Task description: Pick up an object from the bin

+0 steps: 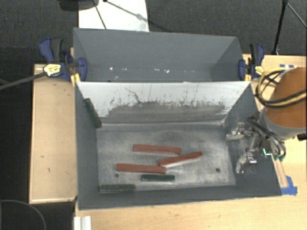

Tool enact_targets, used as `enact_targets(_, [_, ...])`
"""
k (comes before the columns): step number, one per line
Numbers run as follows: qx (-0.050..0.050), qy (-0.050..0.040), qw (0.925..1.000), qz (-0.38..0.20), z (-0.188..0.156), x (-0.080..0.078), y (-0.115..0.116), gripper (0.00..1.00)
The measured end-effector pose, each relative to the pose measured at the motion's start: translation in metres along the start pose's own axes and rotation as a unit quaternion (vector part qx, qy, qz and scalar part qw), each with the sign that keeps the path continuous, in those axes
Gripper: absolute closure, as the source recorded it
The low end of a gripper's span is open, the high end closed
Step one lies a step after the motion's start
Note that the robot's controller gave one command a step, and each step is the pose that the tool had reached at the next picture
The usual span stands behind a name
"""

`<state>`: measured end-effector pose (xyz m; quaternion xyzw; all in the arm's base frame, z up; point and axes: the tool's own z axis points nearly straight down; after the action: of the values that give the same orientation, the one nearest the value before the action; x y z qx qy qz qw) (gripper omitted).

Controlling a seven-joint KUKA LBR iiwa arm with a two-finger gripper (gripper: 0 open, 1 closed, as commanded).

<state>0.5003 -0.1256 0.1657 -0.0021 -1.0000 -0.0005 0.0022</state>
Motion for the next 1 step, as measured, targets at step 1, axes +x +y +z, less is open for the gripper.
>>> enact_targets(1, [0.001,-0.0036,1.0,-0.002,-0.0034,-0.002,0.0004,0.0])
